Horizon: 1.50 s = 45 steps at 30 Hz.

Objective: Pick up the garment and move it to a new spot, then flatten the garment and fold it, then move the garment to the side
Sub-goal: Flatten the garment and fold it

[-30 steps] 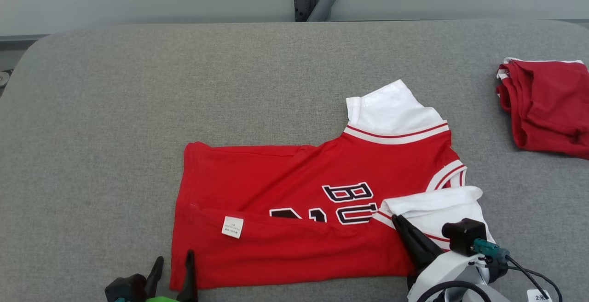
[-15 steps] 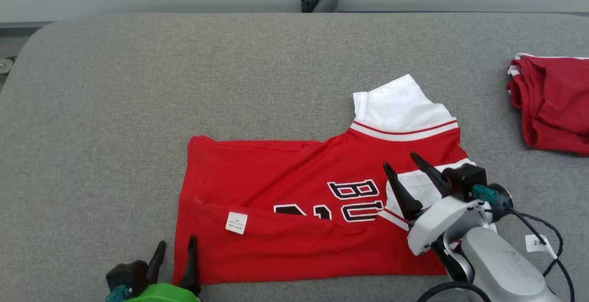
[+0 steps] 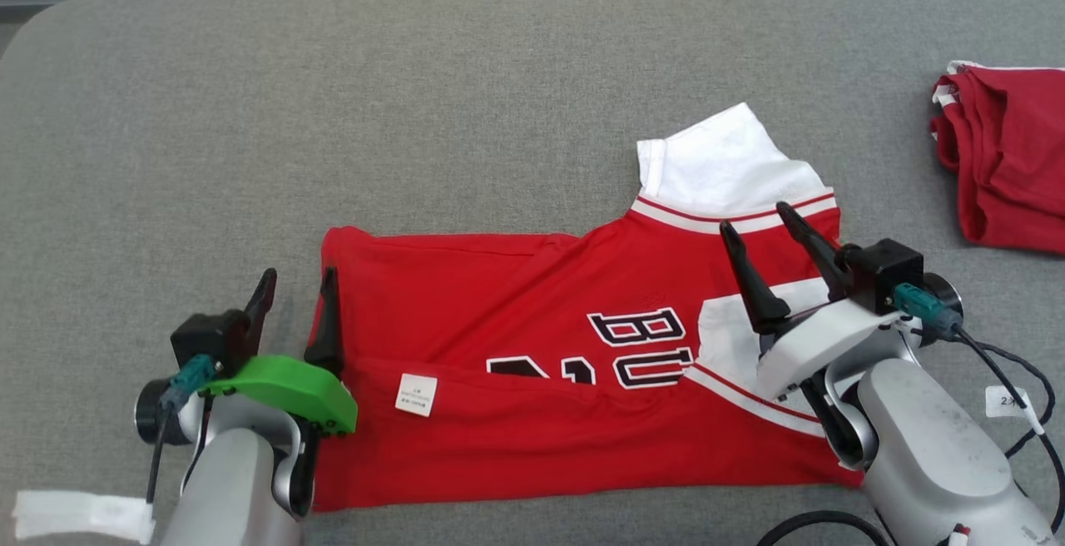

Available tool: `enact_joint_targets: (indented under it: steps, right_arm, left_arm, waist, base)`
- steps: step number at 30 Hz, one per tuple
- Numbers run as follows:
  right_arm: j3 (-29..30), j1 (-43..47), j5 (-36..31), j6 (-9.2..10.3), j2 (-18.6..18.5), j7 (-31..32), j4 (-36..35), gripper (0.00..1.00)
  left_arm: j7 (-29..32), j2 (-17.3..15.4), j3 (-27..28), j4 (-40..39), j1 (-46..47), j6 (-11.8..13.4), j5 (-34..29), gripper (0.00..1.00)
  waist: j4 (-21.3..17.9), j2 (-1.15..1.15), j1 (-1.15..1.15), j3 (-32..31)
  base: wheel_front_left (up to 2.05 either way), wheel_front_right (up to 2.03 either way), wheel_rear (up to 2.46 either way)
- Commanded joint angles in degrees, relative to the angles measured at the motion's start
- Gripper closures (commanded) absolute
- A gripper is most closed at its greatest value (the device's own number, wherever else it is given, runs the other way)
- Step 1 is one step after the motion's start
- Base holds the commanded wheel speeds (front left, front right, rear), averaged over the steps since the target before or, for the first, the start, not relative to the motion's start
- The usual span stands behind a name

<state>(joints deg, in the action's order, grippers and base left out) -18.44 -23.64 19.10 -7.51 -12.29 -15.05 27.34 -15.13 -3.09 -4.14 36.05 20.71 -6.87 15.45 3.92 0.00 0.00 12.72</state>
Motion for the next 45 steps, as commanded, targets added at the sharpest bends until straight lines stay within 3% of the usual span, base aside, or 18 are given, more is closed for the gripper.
enact_joint_targets:
  steps: [1, 10, 11, 12, 13, 14, 15, 22, 31, 37, 38, 39, 40, 45]
  right_arm:
    - [0.0, -0.9, -0.3, 0.06, -0.3, -0.1, -0.3, 0.0]
    - [1.2, -6.0, -0.1, 0.06, -1.0, -0.1, -1.6, 0.0]
    - [1.5, -6.6, 0.1, 0.06, -1.3, -0.1, -1.8, 0.0]
    - [1.7, -7.2, 0.3, 0.06, -1.6, -0.1, -2.0, 0.0]
    - [1.6, -7.7, 0.2, 0.06, -1.8, -0.1, -2.1, 0.0]
    - [1.1, -8.2, 0.1, 0.05, -2.3, -0.1, -2.0, 0.0]
    - [0.9, -8.9, 0.3, 0.06, -2.8, -0.1, -1.6, 0.0]
    - [-1.8, -18.3, 2.5, 0.06, -6.4, 2.1, 6.7, 0.0]
    - [-5.7, -30.7, 5.1, 0.06, -7.0, 17.1, 19.7, 0.0]
    - [-8.3, -34.4, 4.7, 0.06, -6.3, 22.5, 26.5, 0.0]
    - [-9.1, -34.6, 4.5, 0.06, -6.0, 22.7, 27.1, 0.34]
    - [-9.1, -34.6, 4.5, 0.06, -6.0, 22.7, 27.1, 0.34]
    - [-10.0, -35.3, 4.2, 0.05, -6.1, 21.3, 27.7, 1.0]
    - [-10.2, -36.7, 4.5, 0.09, -6.7, 18.0, 28.9, 1.0]
  left_arm:
    - [0.0, -0.6, 0.2, 0.8, 1.4, -0.2, -0.3, 0.0]
    - [0.0, -1.8, 1.3, 10.5, 10.7, -0.5, -0.8, 0.0]
    - [0.0, -1.7, 1.3, 11.2, 11.3, -0.5, -0.7, 0.05]
    - [0.0, -1.6, 1.3, 11.9, 11.7, -0.5, -0.7, 0.21]
    - [0.0, -1.5, 1.2, 12.4, 12.1, -0.5, -0.7, 0.56]
    - [0.1, -1.5, 1.2, 12.8, 12.4, -0.5, -0.7, 0.74]
    - [0.1, -1.4, 1.3, 13.0, 12.7, -0.6, -0.8, 1.0]
    - [0.1, -0.8, 0.4, 12.2, 14.2, -0.6, -1.3, 1.0]
    - [0.0, -0.1, -4.4, 8.0, 15.8, -0.6, 1.1, 1.0]
    - [0.0, 0.1, -8.0, 6.6, 16.4, -0.6, 4.0, 1.0]
    - [0.0, 0.1, -8.5, 6.5, 16.5, -0.6, 4.4, 1.0]
    - [0.0, 0.1, -8.5, 6.5, 16.5, -0.6, 4.4, 1.0]
    - [0.0, 0.1, -9.1, 6.4, 16.8, -0.6, 4.9, 1.0]
    - [0.0, 0.1, -8.5, 6.6, 16.8, -0.6, 4.9, 1.0]
  waist:
    - [-1.7, 0.0, 0.0, 2.0]
    - [-4.5, 0.0, 0.0, 7.0]
    - [-4.5, 0.0, 0.0, 7.4]
    - [-4.5, 0.0, 0.0, 7.7]
    - [-4.5, 0.0, 0.0, 7.9]
    - [-4.4, 0.0, 0.0, 8.1]
    - [-4.3, 0.0, 0.0, 8.4]
    - [-1.8, 0.0, 0.0, 10.2]
    - [3.4, 0.0, 0.0, 12.3]
    - [5.0, 0.0, 0.0, 13.4]
    - [5.1, 0.0, 0.0, 13.5]
    - [5.1, 0.0, 0.0, 13.5]
    - [5.2, 0.0, 0.0, 13.7]
    - [4.6, 0.0, 0.0, 13.4]
  base:
    - [0.0, 0.0, 0.0]
    - [0.0, 0.0, 0.0]
    - [0.0, 0.0, 0.0]
    - [0.0, 0.0, 0.0]
    - [0.0, 0.0, 0.0]
    - [0.0, 0.0, 0.0]
    - [0.0, 0.0, 0.0]
    - [0.0, 0.0, 0.0]
    - [0.0, 0.0, 0.0]
    - [0.0, 0.0, 0.0]
    - [0.0, 0.0, 0.0]
    - [0.0, 0.0, 0.0]
    - [0.0, 0.0, 0.0]
    - [0.0, 0.0, 0.0]
